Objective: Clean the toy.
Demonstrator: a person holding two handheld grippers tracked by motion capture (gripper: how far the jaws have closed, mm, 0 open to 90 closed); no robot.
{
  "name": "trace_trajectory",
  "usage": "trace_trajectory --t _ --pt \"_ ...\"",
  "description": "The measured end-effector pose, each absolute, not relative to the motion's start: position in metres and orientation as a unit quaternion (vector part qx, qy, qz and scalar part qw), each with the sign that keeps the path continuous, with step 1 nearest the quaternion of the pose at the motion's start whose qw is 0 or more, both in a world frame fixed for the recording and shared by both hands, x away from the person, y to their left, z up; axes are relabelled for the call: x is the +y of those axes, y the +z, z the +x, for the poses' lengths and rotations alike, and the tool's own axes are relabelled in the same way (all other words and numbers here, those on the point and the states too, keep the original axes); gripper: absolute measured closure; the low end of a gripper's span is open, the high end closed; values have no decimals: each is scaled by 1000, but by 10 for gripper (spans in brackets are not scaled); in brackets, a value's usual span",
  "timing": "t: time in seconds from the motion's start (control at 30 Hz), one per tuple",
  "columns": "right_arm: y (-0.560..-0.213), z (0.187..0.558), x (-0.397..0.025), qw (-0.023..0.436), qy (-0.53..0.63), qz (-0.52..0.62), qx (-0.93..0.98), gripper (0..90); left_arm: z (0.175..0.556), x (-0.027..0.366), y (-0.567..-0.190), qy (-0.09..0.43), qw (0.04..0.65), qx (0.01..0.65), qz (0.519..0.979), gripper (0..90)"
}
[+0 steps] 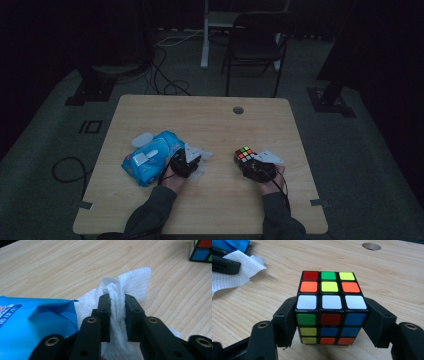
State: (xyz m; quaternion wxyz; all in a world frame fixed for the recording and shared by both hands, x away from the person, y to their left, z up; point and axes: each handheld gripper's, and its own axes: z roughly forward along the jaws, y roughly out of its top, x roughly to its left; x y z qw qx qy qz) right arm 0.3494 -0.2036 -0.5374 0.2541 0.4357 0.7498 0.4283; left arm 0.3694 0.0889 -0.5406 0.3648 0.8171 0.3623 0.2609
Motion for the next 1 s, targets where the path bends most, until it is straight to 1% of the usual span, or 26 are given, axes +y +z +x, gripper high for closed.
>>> trace_trajectory --t 0.13,0.27,0.43,0.53,0.73,1.0 --pt "-538 348 -204 256 427 432 752 347 370 88 -541 254 360 365 820 676" --pt "-539 348 -204 251 429 433 752 336 371 91 -540 241 375 370 815 575" --pt "-538 349 -202 249 430 432 753 186 370 92 -538 232 389 369 812 494" --pt "-535 348 -202 255 435 435 746 146 369 94 -537 229 399 370 807 457" --pt "-524 342 -206 265 462 426 732 148 366 97 -533 226 416 364 802 423" --pt "-515 338 -218 275 476 424 720 179 362 100 -520 229 430 362 794 422"
